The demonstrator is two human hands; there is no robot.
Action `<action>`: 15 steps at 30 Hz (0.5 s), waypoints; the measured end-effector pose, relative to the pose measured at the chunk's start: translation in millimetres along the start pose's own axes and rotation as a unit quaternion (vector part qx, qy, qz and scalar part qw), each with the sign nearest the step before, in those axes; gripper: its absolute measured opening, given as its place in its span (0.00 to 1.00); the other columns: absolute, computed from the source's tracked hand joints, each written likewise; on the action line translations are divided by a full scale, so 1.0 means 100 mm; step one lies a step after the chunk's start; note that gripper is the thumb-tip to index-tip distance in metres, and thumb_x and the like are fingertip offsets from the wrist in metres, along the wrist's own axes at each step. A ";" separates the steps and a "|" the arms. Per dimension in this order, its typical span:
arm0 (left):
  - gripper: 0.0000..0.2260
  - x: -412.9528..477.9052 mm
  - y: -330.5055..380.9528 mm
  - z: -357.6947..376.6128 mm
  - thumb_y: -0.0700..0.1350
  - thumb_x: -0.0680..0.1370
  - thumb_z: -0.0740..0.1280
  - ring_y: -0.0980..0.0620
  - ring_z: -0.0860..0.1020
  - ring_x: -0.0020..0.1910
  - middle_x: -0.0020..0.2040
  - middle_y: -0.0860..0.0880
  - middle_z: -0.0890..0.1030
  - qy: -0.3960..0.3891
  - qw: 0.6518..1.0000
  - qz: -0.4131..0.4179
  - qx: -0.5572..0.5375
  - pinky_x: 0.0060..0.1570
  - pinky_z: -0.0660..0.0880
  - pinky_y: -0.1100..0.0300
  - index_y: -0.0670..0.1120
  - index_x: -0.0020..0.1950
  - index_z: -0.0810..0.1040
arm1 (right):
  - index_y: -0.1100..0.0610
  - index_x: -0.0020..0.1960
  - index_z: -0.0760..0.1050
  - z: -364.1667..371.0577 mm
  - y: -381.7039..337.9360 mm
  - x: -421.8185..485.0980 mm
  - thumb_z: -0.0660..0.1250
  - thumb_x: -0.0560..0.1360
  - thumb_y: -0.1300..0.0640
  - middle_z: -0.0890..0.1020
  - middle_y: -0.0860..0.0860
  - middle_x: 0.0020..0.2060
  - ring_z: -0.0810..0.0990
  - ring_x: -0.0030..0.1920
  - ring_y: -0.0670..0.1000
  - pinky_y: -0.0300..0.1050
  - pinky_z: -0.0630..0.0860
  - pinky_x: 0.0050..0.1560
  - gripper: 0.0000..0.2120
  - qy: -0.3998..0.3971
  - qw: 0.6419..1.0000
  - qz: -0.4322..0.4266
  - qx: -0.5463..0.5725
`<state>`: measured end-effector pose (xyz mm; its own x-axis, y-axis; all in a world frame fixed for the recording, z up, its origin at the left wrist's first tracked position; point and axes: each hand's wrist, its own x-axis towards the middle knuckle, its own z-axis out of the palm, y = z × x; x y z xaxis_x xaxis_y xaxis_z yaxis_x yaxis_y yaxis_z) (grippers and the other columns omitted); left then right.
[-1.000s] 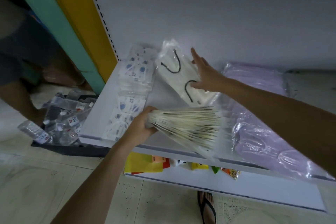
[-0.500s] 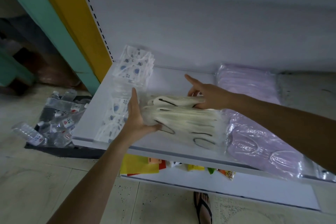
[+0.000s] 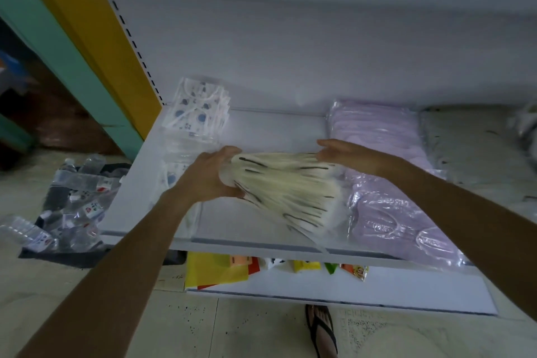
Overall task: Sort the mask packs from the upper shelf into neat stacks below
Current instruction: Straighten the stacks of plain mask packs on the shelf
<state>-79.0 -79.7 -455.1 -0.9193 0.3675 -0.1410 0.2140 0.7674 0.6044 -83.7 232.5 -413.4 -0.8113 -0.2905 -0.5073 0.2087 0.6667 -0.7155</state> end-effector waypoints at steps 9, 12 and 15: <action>0.35 0.04 0.03 0.00 0.51 0.66 0.78 0.53 0.75 0.51 0.54 0.55 0.76 -0.002 0.999 0.009 -0.030 0.45 0.70 0.62 0.54 0.68 0.64 | 0.36 0.73 0.44 0.42 0.23 -0.45 0.68 0.43 0.22 0.49 0.34 0.70 0.49 0.69 0.37 0.41 0.52 0.68 0.64 -0.016 0.993 -0.101 0.052; 0.36 0.12 -0.01 -0.03 0.57 0.64 0.78 0.54 0.76 0.54 0.54 0.59 0.76 0.006 0.999 0.028 0.020 0.49 0.74 0.62 0.57 0.67 0.63 | 0.34 0.73 0.44 0.46 0.37 -0.42 0.67 0.42 0.21 0.50 0.35 0.73 0.49 0.72 0.38 0.38 0.52 0.70 0.64 0.001 0.985 -0.160 -0.071; 0.41 0.18 -0.01 -0.04 0.64 0.58 0.75 0.54 0.74 0.59 0.61 0.58 0.75 0.013 0.996 0.060 0.056 0.58 0.72 0.56 0.59 0.68 0.64 | 0.35 0.74 0.45 0.47 0.41 -0.36 0.68 0.47 0.23 0.52 0.36 0.74 0.51 0.73 0.39 0.39 0.52 0.71 0.62 0.033 0.972 -0.181 -0.143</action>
<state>-97.4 -75.9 -455.3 -0.8924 0.4483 -0.0514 0.3583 0.7731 0.5234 -20.7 238.0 -447.0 -0.8384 -0.5036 -0.2083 -0.2498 0.6949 -0.6743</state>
